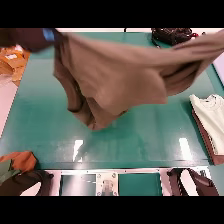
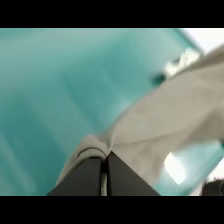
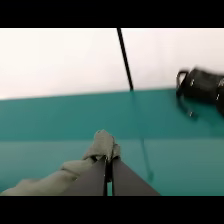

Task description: Fold the shirts.

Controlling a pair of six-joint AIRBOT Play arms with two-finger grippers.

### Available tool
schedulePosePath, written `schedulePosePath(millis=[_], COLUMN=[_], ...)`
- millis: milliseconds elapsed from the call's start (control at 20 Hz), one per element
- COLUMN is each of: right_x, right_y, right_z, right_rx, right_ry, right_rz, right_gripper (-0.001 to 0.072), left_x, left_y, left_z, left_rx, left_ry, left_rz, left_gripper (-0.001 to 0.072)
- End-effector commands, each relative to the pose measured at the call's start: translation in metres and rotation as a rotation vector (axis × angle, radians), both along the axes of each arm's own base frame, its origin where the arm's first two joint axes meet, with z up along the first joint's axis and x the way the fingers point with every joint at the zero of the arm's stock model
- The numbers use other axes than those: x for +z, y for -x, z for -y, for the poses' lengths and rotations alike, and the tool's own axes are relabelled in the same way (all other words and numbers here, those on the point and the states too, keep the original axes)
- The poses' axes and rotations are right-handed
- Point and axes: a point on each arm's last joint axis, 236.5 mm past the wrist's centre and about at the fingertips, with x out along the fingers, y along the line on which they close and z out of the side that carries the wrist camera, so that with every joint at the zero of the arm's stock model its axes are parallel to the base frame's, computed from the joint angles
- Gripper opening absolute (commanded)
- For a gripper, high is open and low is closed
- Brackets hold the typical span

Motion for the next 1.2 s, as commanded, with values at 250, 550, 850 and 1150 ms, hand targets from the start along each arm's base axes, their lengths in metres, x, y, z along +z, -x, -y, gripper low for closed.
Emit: schedulePosePath(millis=[250,550,850,1150], right_x=[-0.293,-0.406,-0.401,-0.401], right_y=[-0.043,-0.061,-0.075,-0.074], right_z=[-0.014,-0.018,-0.009,-0.01], right_rx=[0.088,0.105,0.107,0.111], right_ry=[-0.312,-0.368,-0.333,-0.335], right_rz=[-0.54,-0.821,-0.812,-0.817], right_gripper=[0.0015,0.0015,0.0015,0.0015], left_x=[-0.29,-0.393,-0.372,-0.344], left_y=[-0.02,0.027,-0.029,-0.044], left_z=[0.018,0.032,-0.017,-0.014], left_rx=[0.12,0.075,0.206,0.192], left_ry=[0.052,0.089,0.11,0.185], left_rz=[-0.494,-0.787,-0.703,-0.681], left_gripper=[0.0033,0.0621,0.062,0.062])
